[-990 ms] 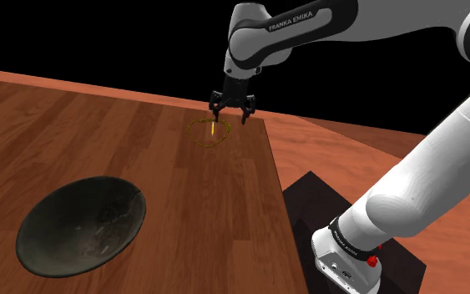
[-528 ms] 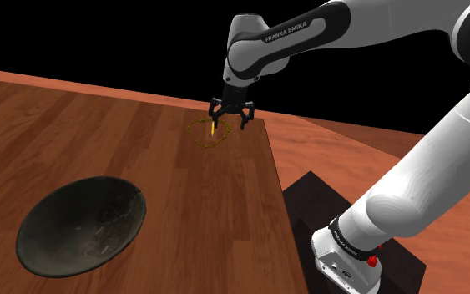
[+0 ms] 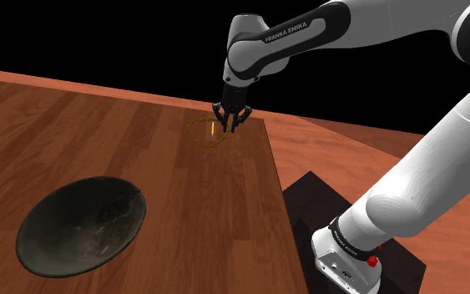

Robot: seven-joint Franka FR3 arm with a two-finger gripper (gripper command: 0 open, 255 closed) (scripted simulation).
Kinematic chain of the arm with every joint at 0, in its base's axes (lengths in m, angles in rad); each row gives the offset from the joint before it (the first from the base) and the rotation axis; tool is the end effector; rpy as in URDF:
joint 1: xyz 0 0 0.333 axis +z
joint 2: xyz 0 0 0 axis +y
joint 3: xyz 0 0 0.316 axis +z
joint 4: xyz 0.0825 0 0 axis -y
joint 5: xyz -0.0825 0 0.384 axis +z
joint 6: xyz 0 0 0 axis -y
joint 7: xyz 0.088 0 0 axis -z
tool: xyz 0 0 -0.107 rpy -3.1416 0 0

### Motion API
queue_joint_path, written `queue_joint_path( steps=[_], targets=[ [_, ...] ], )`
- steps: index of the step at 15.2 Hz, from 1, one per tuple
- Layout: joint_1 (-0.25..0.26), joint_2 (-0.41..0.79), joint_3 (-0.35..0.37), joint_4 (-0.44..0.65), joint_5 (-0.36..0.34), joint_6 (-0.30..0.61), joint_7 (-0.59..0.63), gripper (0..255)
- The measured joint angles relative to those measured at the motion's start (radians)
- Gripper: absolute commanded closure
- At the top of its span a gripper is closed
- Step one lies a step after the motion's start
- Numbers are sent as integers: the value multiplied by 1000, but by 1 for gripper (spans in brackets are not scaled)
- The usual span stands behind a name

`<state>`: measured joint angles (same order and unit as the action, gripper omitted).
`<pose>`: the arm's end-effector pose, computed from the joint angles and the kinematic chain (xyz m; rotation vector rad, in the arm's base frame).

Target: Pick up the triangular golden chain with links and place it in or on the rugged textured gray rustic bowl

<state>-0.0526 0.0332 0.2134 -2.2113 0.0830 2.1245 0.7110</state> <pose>0.5119 0.0866 0.3548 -2.9783 0.9177 0.2182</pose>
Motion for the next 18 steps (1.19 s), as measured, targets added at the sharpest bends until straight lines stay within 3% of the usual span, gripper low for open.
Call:
queue_joint_path(
  steps=[8,18],
  targets=[
    [0,-4,0,2,1,-7,-1,255],
    [-2,-63,-2,69,8,-130,0,255]
  ],
)
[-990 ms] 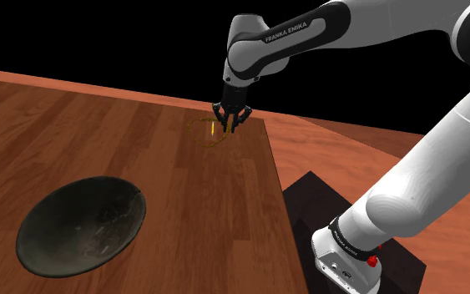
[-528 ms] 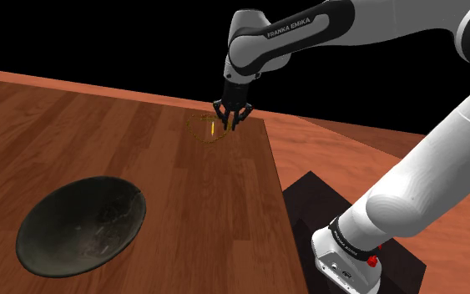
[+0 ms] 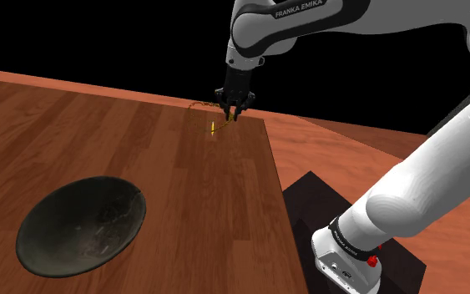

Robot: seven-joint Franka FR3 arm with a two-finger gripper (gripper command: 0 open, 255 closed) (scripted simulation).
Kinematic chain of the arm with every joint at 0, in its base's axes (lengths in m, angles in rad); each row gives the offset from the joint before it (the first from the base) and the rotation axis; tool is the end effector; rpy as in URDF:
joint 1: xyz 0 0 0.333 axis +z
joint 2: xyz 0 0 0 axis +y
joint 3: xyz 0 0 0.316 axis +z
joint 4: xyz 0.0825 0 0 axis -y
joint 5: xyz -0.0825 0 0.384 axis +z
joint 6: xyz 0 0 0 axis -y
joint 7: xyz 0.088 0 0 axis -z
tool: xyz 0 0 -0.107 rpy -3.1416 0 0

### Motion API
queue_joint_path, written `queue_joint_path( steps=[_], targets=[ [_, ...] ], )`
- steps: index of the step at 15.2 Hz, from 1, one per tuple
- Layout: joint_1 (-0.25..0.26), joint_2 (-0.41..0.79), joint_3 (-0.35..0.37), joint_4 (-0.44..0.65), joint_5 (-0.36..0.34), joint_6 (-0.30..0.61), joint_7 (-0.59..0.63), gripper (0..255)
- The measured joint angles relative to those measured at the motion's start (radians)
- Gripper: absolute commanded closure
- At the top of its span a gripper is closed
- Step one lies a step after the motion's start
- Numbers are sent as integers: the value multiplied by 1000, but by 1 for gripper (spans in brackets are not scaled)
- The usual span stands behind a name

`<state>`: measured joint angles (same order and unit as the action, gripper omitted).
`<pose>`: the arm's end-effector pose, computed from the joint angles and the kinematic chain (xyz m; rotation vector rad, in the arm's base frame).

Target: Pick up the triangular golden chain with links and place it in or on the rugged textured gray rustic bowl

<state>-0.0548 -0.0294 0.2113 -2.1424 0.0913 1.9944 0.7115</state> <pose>0.5123 0.0869 0.4070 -2.9780 0.9179 0.2176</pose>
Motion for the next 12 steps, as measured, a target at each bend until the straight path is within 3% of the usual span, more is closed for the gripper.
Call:
queue_joint_path(
  steps=[12],
  targets=[
    [-3,-48,-5,114,4,-161,3,255]
  ],
)
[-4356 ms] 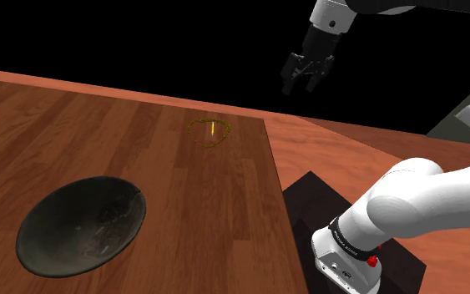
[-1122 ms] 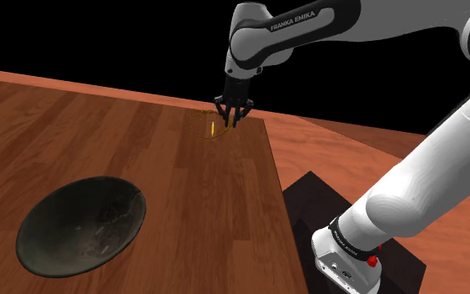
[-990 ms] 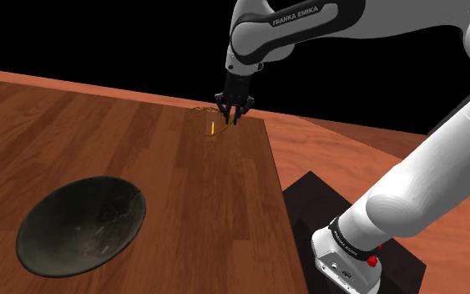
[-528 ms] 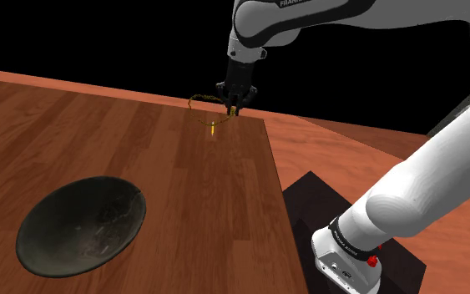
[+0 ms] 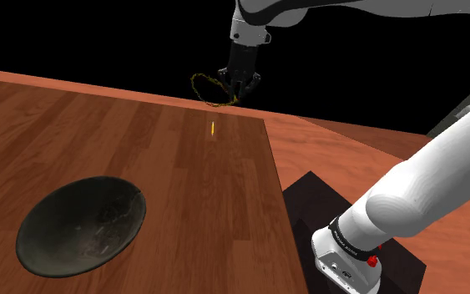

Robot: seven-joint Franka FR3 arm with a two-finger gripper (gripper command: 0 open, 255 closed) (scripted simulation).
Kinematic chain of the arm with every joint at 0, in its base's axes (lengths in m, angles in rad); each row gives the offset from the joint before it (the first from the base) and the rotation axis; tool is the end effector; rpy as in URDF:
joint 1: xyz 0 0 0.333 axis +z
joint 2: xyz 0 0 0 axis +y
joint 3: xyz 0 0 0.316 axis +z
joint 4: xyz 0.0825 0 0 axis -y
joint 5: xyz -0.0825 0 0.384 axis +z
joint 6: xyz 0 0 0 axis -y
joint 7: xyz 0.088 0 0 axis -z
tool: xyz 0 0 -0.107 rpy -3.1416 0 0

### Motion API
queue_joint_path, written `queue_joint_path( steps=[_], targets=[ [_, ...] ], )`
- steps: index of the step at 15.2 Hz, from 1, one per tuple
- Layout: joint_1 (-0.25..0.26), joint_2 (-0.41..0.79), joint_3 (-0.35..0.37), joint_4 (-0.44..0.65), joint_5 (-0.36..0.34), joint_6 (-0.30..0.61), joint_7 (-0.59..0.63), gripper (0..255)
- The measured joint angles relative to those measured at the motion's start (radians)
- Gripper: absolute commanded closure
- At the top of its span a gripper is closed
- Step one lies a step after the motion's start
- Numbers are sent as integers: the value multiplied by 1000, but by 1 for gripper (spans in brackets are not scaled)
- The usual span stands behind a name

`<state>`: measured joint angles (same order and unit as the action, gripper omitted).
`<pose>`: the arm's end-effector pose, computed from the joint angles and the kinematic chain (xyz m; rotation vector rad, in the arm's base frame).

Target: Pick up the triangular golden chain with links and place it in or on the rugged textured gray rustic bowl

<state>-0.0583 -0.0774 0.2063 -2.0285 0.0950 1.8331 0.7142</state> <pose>0.5131 0.0861 0.4712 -2.9781 0.9178 0.2176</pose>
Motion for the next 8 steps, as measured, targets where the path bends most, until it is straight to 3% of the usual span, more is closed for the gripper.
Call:
queue_joint_path(
  steps=[8],
  targets=[
    [-1,-20,-2,87,1,-106,6,255]
  ],
)
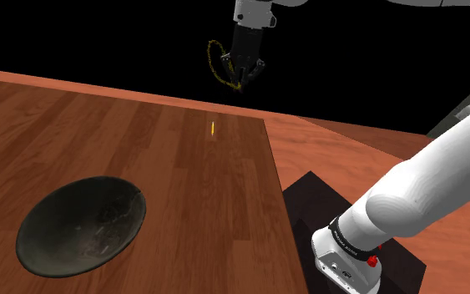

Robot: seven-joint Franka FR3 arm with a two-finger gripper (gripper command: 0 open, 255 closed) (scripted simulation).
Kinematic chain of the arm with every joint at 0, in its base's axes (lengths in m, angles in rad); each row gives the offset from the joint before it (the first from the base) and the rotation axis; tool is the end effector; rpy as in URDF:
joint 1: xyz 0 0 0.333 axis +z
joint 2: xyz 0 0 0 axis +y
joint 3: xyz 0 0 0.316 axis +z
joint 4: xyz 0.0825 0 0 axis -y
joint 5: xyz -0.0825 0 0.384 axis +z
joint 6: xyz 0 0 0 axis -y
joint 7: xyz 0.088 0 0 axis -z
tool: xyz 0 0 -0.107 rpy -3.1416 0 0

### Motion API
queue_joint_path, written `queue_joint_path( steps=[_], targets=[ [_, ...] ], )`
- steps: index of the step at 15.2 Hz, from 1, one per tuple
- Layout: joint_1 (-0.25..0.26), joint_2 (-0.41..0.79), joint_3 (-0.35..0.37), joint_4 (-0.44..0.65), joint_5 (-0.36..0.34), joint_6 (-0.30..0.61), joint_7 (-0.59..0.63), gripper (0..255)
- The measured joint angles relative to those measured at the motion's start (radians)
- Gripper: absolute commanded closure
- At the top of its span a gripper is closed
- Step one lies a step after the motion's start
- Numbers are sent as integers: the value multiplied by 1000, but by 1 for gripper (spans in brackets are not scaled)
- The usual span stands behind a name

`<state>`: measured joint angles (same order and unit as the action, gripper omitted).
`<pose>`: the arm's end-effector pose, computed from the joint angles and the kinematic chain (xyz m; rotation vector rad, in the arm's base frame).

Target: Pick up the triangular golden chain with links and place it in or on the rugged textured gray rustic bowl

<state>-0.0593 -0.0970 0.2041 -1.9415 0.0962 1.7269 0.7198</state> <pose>0.5117 0.0866 0.5137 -2.9782 0.9176 0.2177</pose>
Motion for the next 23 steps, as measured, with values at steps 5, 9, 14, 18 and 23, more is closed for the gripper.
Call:
queue_joint_path(
  steps=[5,9,14,18,23],
  targets=[
    [20,-18,23,13,11,-27,42,255],
    [62,-49,73,-15,35,-20,126,255],
    [113,-58,140,-9,59,-21,239,255],
    [159,-54,201,5,77,-17,344,255],
    [210,-15,274,54,79,-13,469,255]
  ],
)
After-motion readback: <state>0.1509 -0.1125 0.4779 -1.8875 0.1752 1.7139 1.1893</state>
